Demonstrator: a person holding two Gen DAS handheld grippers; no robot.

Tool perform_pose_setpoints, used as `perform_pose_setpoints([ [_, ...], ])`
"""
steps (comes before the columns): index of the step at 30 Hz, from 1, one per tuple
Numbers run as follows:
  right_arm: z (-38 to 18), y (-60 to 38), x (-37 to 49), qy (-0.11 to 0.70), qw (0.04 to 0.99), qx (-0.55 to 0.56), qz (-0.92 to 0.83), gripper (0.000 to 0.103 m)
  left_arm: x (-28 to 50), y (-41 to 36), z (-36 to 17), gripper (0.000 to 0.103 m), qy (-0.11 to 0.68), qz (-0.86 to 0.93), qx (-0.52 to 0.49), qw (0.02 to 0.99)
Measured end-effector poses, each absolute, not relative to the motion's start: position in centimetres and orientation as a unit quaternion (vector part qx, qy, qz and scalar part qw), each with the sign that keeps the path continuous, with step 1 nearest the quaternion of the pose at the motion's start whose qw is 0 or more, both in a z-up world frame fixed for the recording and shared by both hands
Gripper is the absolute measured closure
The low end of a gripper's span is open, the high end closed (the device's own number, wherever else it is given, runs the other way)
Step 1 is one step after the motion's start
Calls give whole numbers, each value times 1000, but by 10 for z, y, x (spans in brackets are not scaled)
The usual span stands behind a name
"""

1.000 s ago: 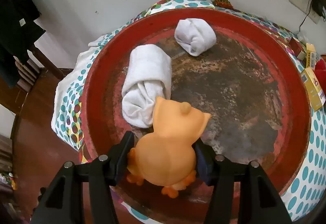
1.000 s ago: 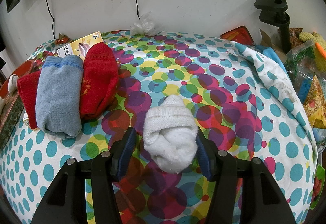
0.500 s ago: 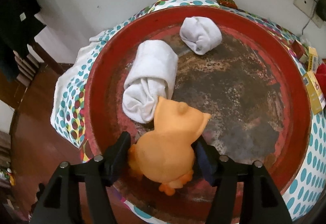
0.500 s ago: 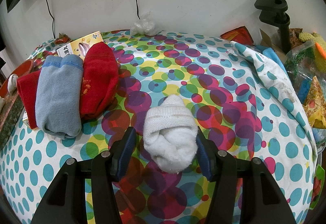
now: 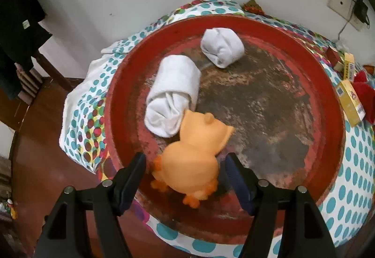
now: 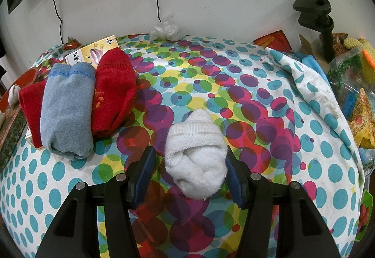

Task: Organize objects
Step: 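Carry the orange toy onto the red tray and open the left gripper, then carry the held white sock toward the red tray with the right gripper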

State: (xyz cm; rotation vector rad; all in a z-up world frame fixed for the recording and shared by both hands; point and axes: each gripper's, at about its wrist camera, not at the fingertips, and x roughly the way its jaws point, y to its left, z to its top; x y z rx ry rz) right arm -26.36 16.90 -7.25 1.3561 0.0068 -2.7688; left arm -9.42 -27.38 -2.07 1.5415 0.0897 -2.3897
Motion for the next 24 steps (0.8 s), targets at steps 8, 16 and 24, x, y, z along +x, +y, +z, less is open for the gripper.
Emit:
perform_pose_setpoints([
  [8,-73,167,-264,2,29,440,-898,47,-84,-261,-13,31,27,-837,530,133],
  [16,-73,165,-265,3,28,440,-898,46,-55,-227,12,31,-1,-878,457,144],
  [24,-74,169,-263,-14,43,437,-898,40,-35,-186,3,31,-13,-890,444,101],
])
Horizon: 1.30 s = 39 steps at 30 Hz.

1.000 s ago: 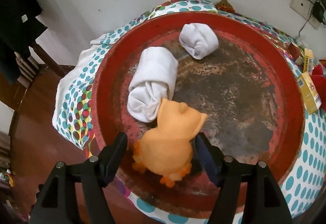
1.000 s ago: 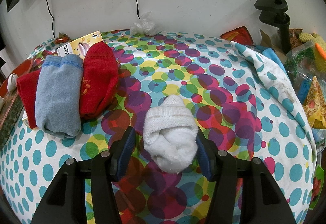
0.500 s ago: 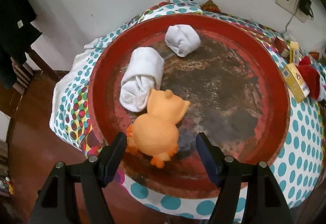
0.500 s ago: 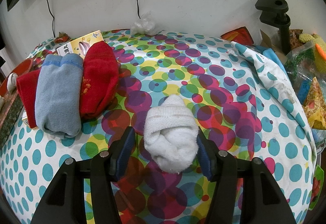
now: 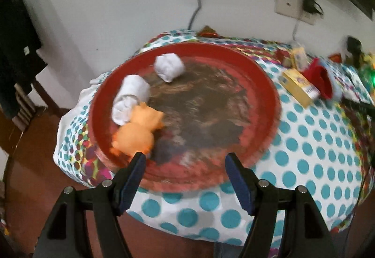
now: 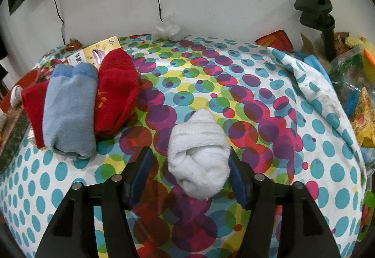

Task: Organize objects
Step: 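Carry the held white sock toward the red tray with the right gripper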

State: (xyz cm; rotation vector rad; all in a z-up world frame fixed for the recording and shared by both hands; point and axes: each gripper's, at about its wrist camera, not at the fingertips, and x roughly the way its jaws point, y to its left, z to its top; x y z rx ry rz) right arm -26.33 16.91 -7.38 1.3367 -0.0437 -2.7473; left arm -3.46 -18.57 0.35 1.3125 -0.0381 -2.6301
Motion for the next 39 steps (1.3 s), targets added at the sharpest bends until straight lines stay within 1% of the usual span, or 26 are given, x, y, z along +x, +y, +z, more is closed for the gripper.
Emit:
perform_pose_setpoints([
  [4,-74,176,-259,-28,39,435,-899,40,-25,-167,-5,31,-36,-895,436,86],
  [10,-73,179,-249,-27,30,433,-900,41,-15,-160,-10,31,-28,-898,434,66],
  [13,-69,179,-243,-9,25,424,-905,54,-10,-157,-7,31,-31,-901,430,60],
  [16,-68,183,-242,2,17,425,-905,72,-5,-159,-6,31,-30,-900,431,61],
  [17,-67,184,-241,4,16,424,-906,73,-3,-160,-6,31,-30,-900,430,64],
  [25,-62,195,-224,27,-5,418,-908,75,17,-181,-12,31,11,-895,441,75],
  [31,-49,209,-208,-2,-25,420,-907,75,17,-183,-16,31,12,-892,448,65],
  [35,-25,198,-191,-7,-8,404,-915,75,19,-179,-17,31,-9,-892,447,65],
  [39,0,169,-183,-11,30,394,-919,75,18,-184,-17,31,3,-891,450,65],
])
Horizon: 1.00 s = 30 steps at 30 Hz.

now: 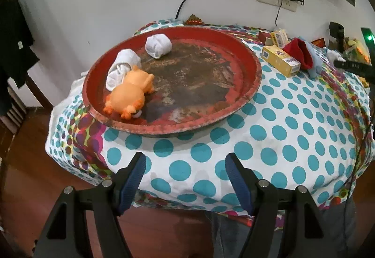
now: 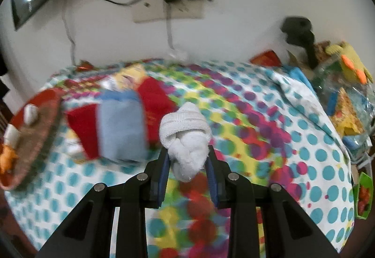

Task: Organize objects
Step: 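Carry the held white sock toward the red tray with the right gripper, then lower the white sock onto the red tray and open the right gripper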

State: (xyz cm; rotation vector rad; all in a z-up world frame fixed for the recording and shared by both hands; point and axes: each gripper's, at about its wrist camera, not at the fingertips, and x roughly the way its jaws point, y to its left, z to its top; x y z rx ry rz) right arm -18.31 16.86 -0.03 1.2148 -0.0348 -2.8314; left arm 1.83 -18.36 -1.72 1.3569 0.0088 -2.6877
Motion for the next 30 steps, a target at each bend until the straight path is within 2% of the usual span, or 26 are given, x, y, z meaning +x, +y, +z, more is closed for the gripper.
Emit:
perform_pose_setpoints([
  [6,24,106,-180,12,112,384,-917,75,16,-197,-22,31,28,-883,463,75],
  [17,7,-46,-207,62,225,421,-876,75,15,-212,-23,31,41,-881,463,90],
  [24,-19,-135,-234,101,263,441,-852,75,14,-215,-26,31,48,-879,467,86],
  [30,-34,-173,-263,130,267,452,-841,75,15,-213,-26,31,43,-881,465,83],
])
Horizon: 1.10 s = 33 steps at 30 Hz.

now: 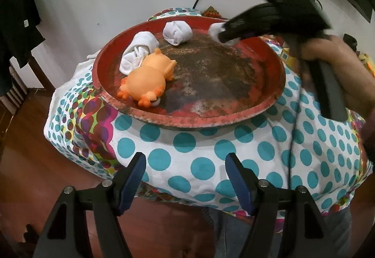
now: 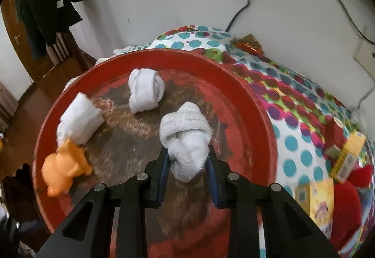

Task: Organize objects
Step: 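Lower the white sock onto the red tray and open the right gripper, then move the right gripper to the light blue sock and grasp it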

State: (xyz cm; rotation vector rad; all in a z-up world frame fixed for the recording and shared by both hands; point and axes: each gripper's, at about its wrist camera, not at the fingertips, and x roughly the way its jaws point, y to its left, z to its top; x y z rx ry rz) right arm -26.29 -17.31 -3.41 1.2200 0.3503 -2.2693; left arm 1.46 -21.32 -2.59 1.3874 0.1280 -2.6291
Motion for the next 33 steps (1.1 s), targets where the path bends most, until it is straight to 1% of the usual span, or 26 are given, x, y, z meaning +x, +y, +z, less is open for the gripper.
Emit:
perform_pose_setpoints([
  [8,-41,-202,-304,133,260,462,-837,75,13,-210,-27,31,33,-883,462,80],
  [13,-51,-209,-312,141,262,467,-833,74,12,-205,-31,31,27,-881,468,71],
  [15,-54,-207,-311,136,264,468,-832,71,12,-203,-33,31,24,-880,469,71],
  [16,-55,-206,-310,133,265,470,-831,67,12,-202,-34,31,23,-880,469,69],
  [17,-53,-201,-305,128,266,467,-833,60,13,-201,-35,31,22,-879,471,69],
  [19,-46,-193,-295,128,266,453,-841,49,13,-200,-35,31,23,-880,470,67],
  [20,-44,-189,-291,128,266,448,-844,45,13,-200,-35,31,25,-880,470,66],
  [27,-14,-124,-238,104,272,417,-861,43,14,-191,-35,31,15,-881,468,63],
  [33,-9,-43,-197,71,256,413,-871,42,14,-176,-39,31,0,-878,475,51],
])
